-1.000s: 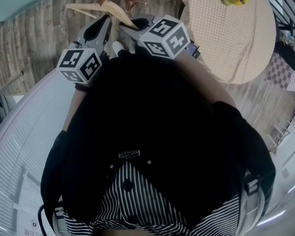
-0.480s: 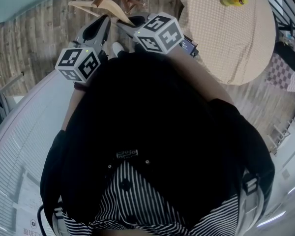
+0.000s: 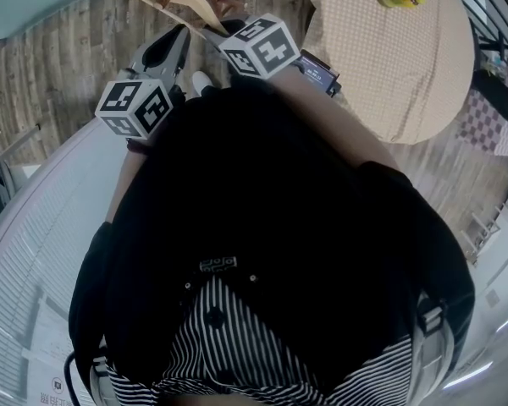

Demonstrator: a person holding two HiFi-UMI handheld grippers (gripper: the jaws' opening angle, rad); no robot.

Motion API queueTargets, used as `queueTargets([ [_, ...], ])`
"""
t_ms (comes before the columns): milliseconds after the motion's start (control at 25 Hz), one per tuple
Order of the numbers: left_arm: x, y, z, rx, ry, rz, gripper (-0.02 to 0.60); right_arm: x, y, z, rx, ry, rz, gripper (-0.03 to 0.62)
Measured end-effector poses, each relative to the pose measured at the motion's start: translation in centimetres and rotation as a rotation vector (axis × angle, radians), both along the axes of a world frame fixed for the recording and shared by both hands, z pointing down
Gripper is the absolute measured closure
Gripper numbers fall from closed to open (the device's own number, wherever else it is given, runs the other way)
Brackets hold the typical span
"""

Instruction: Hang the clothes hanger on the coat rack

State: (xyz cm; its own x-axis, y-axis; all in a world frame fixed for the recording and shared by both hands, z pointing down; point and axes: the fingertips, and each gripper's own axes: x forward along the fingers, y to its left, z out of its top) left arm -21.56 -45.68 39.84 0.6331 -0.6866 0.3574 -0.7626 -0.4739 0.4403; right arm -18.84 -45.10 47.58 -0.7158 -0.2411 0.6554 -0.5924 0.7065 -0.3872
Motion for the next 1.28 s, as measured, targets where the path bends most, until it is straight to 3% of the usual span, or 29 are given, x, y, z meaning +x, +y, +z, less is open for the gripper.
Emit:
queueTargets([
  [360, 0.8, 0.3, -0.5, 0.019, -0.021, -0.003, 0.583, 1.5, -0.4, 1.0, 0.046, 0.066, 0.011, 0.57],
  [600, 0.7, 0.1, -0.8, 0.024, -0.016, -0.012, 0.583, 1.2, -0.2, 0.6, 0.04, 0.052, -0.014, 0.451],
  [760, 0.8, 0.1, -1.1, 0.033, -0.017, 0.002, 0.583, 2.2, -0.6, -0.8, 0.126, 0.085, 0.009, 0.451],
  [920, 1.1, -0.2, -1.2, 0.037, -0.02, 0.019, 0.583, 3.7, -1.4, -1.7, 0.148, 0.074, 0.088, 0.451],
  [1120, 2.1, -0.6, -1.3, 0.044, -0.019, 0.054, 0.583, 4.8, -1.8, -3.1, 0.164, 0.018, 0.142, 0.463],
  [1280, 3.5, -0.9, -1.5, 0.051, -0.02, 0.08, 0.583, 6.5, -2.6, -5.2, 0.253, -0.012, 0.198, 0.496],
])
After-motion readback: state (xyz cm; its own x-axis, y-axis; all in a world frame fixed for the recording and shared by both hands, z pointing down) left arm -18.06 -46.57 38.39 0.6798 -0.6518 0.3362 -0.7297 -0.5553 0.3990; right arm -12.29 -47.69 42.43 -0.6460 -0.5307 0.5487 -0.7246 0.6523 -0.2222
